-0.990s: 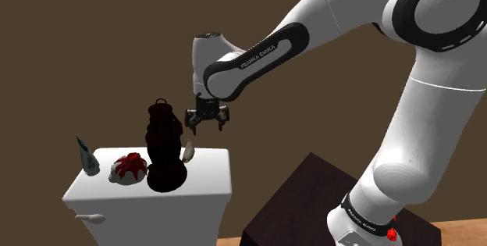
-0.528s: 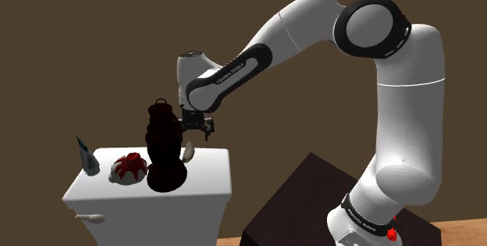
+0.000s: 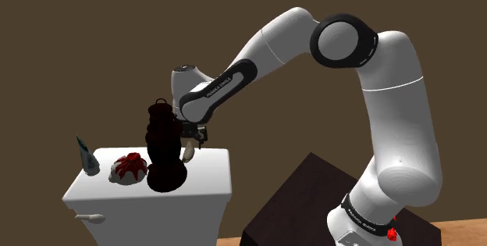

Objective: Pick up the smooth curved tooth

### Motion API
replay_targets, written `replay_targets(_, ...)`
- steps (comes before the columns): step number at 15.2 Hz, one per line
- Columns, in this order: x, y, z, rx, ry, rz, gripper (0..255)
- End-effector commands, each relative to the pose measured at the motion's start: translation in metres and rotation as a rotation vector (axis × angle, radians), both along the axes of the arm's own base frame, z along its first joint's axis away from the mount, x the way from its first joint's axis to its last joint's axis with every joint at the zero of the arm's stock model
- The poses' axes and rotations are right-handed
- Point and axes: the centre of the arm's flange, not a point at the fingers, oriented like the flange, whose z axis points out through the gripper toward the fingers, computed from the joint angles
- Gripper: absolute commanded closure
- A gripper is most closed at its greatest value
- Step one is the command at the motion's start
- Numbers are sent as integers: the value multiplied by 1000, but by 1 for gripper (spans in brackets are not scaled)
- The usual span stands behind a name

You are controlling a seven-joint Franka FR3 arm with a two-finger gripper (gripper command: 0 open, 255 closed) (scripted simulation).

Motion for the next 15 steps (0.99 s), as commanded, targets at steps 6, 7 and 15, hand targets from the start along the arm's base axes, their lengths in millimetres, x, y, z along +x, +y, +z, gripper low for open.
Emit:
replay_targets(6, 1, -5, -15, -3, 6, -7, 255)
replay_targets(7, 1, -6, -15, -3, 6, -7, 255)
replay_targets(15, 1, -5, -7, -3, 6, -7, 255)
